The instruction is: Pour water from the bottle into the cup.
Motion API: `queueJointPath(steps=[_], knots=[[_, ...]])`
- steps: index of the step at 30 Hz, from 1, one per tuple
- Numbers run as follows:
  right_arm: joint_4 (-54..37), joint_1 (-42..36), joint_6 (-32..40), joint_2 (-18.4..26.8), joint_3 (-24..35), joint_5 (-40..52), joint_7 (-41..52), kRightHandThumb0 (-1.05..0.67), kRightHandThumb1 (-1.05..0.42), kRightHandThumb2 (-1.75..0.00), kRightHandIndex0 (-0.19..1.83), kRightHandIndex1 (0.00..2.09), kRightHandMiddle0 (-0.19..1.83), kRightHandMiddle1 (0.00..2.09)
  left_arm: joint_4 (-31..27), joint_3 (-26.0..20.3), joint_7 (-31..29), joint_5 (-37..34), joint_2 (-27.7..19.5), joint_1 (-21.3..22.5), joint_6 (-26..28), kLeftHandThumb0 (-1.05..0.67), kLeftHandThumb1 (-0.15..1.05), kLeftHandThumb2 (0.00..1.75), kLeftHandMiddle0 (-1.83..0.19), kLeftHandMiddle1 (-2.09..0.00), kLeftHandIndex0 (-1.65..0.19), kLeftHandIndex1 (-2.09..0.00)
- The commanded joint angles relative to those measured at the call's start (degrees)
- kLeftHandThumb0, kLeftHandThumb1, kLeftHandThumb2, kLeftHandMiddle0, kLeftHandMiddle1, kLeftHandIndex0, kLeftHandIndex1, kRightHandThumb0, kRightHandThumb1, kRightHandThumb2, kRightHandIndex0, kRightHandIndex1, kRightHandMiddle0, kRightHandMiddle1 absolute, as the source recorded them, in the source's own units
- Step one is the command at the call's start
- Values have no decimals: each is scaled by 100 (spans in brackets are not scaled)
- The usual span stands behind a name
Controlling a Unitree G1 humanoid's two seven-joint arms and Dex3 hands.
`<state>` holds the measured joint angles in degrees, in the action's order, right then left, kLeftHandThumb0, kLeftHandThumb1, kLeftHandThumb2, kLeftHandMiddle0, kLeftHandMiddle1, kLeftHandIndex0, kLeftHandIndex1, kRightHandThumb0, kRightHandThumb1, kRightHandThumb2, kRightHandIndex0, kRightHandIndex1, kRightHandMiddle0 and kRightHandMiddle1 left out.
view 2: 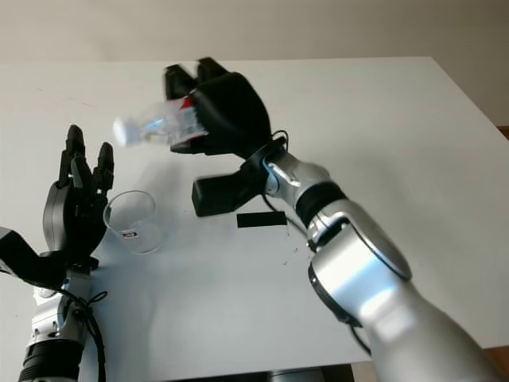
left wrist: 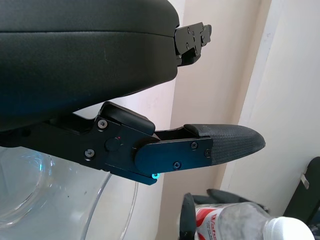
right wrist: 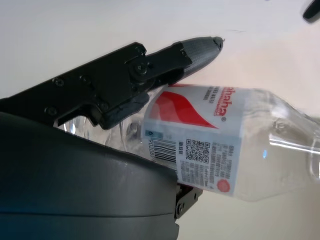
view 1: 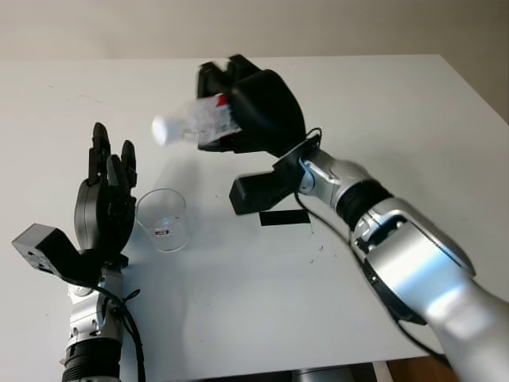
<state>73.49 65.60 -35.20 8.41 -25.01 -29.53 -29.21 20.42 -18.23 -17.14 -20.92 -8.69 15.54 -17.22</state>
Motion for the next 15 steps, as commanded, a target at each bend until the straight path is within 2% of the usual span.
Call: queueJointPath(steps=[1,5,9,12,15], knots=[[-187,-147,-137,-123,464,497,464,-13,-103,-25,128,209,89,209,-1,-4,-21,-50,69,-162,10,-85,105,51,3,0,17,0],[-453,-471,-11,-293,1328,1655,1800,-18,-105,-22,124,209,86,209,-40,5,6,-34,71,-179,35,-86,105,51,3,0,18,0],[-899,-818,534,-405,2052,2674,2974,-21,-105,-22,119,209,84,209,-70,13,-11,-26,75,-203,26,-86,105,51,4,0,19,0],[-1459,-1030,1734,-447,2556,3508,3926,-25,-105,-25,122,209,86,209,-81,16,-5,-17,76,-221,33,-86,105,51,4,0,18,0],[-2395,-1429,3042,-377,2887,4137,4466,-24,-105,-24,123,209,84,209,-57,13,-24,-28,86,-228,8,-86,105,50,3,0,16,0]])
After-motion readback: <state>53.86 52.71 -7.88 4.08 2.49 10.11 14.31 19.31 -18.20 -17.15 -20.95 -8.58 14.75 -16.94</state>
